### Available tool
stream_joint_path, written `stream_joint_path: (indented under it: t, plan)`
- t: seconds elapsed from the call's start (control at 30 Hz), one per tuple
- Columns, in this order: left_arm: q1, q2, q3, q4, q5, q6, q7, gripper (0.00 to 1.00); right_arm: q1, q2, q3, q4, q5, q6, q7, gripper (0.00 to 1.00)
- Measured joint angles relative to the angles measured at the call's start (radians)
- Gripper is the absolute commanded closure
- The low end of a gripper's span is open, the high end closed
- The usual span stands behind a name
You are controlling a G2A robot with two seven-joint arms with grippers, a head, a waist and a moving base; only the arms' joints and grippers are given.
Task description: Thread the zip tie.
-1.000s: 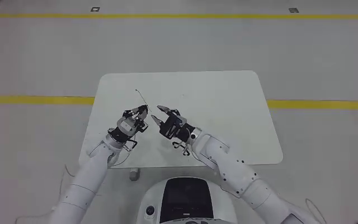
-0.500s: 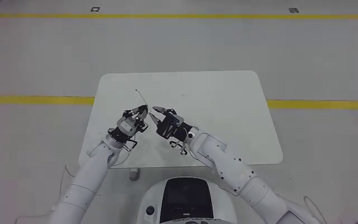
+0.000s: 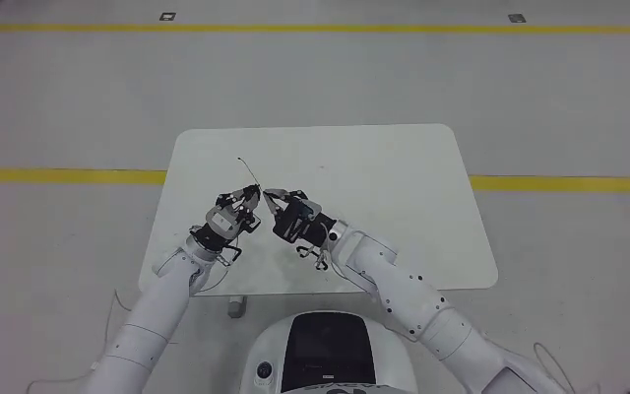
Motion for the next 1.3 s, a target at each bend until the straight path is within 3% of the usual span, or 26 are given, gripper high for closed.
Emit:
stream_joint_path:
  t: [0.5, 1.3]
  plan:
    - [0.0, 0.0, 0.0, 0.0, 0.0, 0.0, 0.0, 1.0, -0.037, 0.022, 0.051, -0.035, 0.0, 0.0, 0.02, 1.0]
    - [0.0, 0.0, 0.0, 0.0, 0.0, 0.0, 0.0, 1.0, -0.054, 0.041, 0.063, -0.057, 0.0, 0.002, 0.037, 1.0]
